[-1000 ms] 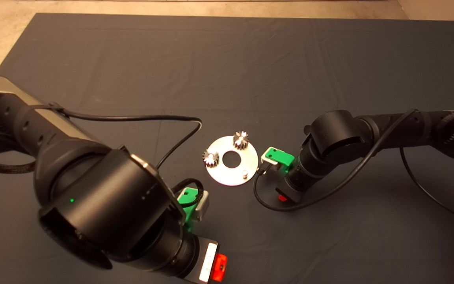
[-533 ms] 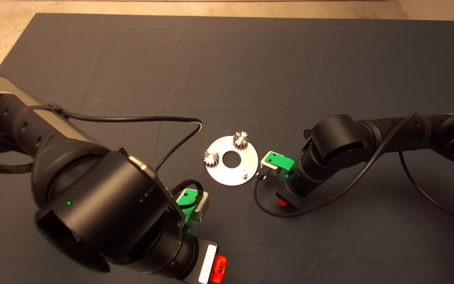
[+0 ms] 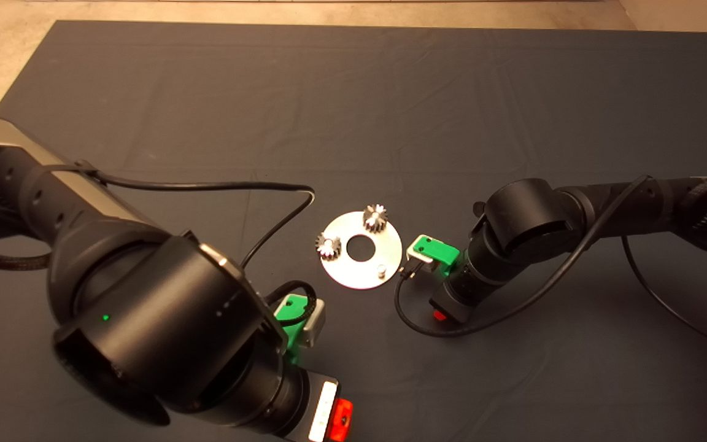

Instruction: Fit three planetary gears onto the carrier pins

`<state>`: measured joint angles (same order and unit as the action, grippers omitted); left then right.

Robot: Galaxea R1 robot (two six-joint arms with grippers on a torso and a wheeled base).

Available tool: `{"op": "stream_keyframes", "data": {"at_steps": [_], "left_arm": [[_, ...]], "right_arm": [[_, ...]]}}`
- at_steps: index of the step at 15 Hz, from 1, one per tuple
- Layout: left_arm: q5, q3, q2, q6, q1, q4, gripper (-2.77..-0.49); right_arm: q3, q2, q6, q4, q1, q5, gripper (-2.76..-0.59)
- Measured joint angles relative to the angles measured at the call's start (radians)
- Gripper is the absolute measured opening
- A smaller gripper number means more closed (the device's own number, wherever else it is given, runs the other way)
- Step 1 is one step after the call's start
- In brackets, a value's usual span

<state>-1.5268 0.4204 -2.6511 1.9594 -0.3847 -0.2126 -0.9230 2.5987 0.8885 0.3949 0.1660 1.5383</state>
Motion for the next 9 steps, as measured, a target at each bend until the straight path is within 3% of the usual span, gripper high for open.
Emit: {"op": "stream_keyframes", "data": {"at_steps": [5,9], "left_arm": [[0.000,0.000,0.000,0.003,0.000,0.000,-0.51],[0.000,0.000,0.000,0.006,0.000,0.000,-0.51]], "right_arm": [[0.003,0.000,0.006,-0.001,0.010,-0.001,-2.28],[0.004,0.001,0.008,-0.002,0.049,-0.004,-2.29]]}}
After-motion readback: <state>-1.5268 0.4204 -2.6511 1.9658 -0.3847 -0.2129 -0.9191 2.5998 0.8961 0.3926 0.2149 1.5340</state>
